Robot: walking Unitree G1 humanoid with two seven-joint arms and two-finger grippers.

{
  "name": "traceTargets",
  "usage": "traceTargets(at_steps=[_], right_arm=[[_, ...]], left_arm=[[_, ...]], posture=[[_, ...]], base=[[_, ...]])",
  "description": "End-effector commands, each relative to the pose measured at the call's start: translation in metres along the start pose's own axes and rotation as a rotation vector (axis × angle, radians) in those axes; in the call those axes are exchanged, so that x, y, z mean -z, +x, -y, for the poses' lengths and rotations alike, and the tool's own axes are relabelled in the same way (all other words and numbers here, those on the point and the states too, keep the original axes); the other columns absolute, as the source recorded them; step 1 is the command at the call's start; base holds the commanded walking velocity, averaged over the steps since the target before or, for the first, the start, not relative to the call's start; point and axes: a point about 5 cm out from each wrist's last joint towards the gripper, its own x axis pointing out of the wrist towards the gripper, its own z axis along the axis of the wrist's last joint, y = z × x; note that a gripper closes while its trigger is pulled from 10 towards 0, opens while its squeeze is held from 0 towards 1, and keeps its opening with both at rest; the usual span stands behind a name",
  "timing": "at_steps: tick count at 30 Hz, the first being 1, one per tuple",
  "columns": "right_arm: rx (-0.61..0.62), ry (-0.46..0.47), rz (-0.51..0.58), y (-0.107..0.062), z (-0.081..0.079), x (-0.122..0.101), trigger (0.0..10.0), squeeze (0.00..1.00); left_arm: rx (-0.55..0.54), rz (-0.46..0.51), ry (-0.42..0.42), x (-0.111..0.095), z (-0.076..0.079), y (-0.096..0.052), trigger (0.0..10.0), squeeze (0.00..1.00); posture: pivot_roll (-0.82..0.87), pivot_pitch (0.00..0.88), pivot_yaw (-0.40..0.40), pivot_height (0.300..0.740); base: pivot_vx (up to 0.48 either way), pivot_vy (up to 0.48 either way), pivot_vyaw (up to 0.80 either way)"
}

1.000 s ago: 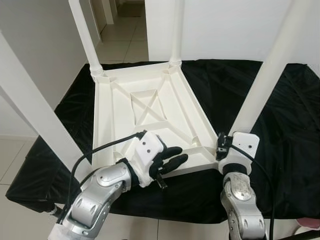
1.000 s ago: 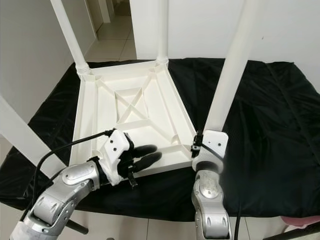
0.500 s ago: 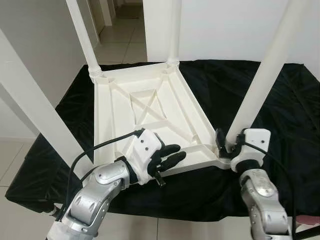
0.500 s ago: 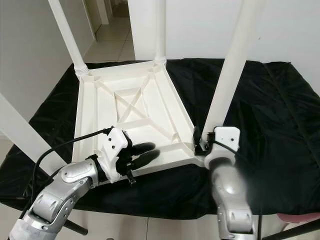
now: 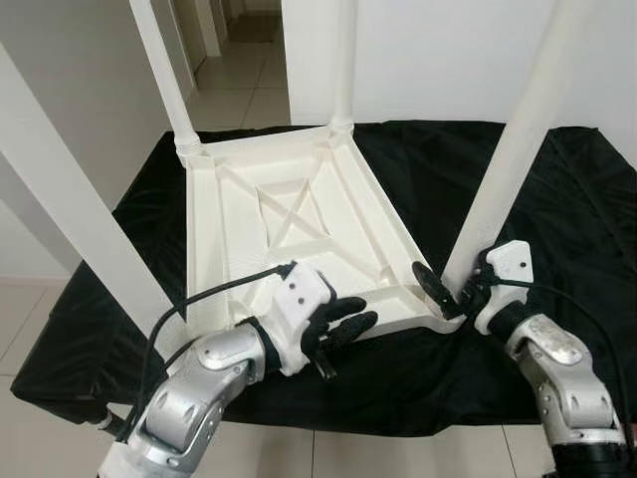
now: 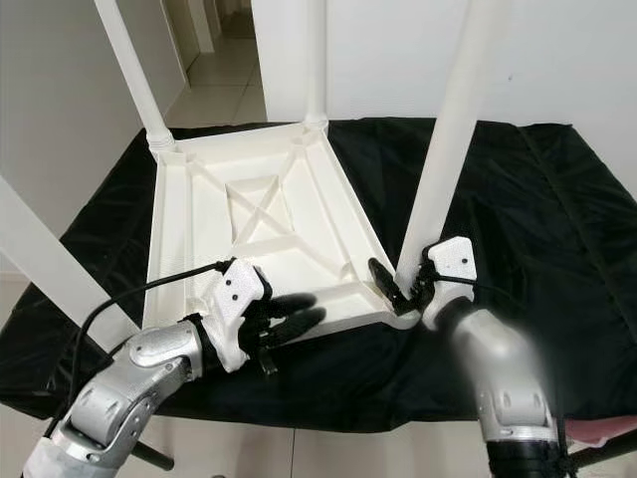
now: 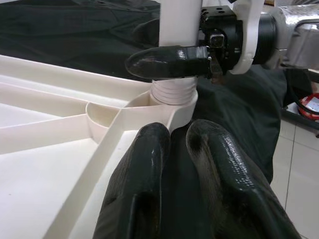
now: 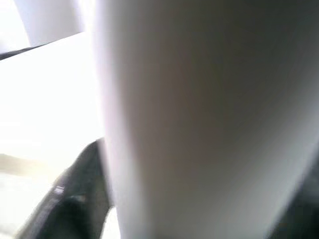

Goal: Building children table

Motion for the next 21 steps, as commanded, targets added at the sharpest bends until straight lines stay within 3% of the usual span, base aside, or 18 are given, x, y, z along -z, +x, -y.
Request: traceTargets(at_steps=[1,2,5,13,14,15,16,17,21], right_arm=[[-0.053,0.009,-0.026,0.0023,-0.0033,0.006,3.6,0.0],[-0.06,0.007,-0.031,0.0024,-0.0018,0.0068,0.3,0.0],[-0.082,0.002,-0.037,0.0021,0.0005,0.0083,0.0,0.0],[-0.11,-0.002,-0.034,0.0011,0.0017,0.0101,0.1,0.0],[-0.108,-0.003,-0.031,0.0007,0.0012,0.0094,3.2,0.0],[-0.098,-0.006,-0.026,0.0003,0.0016,0.0086,4.7,0.0],[-0.098,-0.006,-0.026,0.0003,0.0016,0.0086,4.7,0.0],[-0.092,-0.008,-0.022,0.0002,0.002,0.0082,10.0,0.0],[-0.012,0.026,-0.01,0.0002,0.0002,0.0067,10.0,0.0]], left_arm=[[-0.049,-0.015,-0.004,0.0032,-0.0015,-0.0012,10.0,0.0],[-0.062,-0.019,0.01,0.0041,-0.0022,-0.0008,10.0,0.0],[-0.078,-0.019,0.053,0.0057,-0.0026,-0.0006,10.0,0.0],[-0.138,-0.008,0.037,0.0101,-0.0041,0.0035,10.0,0.0],[-0.148,-0.004,0.043,0.0099,-0.0052,0.0037,10.0,0.0],[-0.156,-0.001,0.042,0.0097,-0.0065,0.0043,10.0,0.0],[-0.156,-0.001,0.042,0.0097,-0.0065,0.0043,10.0,0.0],[-0.16,0.0,0.04,0.0097,-0.0073,0.0046,10.0,0.0],[-0.149,0.007,0.039,0.0097,-0.0081,0.0054,10.0,0.0]], posture=[[-0.09,0.066,0.073,0.74],[-0.09,0.064,0.074,0.74],[-0.09,0.069,0.071,0.74],[-0.1,0.077,0.064,0.74],[-0.1,0.075,0.066,0.74],[-0.1,0.075,0.066,0.74],[-0.1,0.075,0.066,0.74],[-0.1,0.075,0.066,0.74],[-0.1,0.07,0.065,0.74]], base=[[0.0,0.0,0.0],[0.0,0.0,0.0],[0.0,0.0,0.0],[0.0,0.0,0.0],[0.0,0.0,0.0],[0.0,0.0,0.0],[0.0,0.0,0.0],[0.0,0.0,0.0],[0.0,0.0,0.0]])
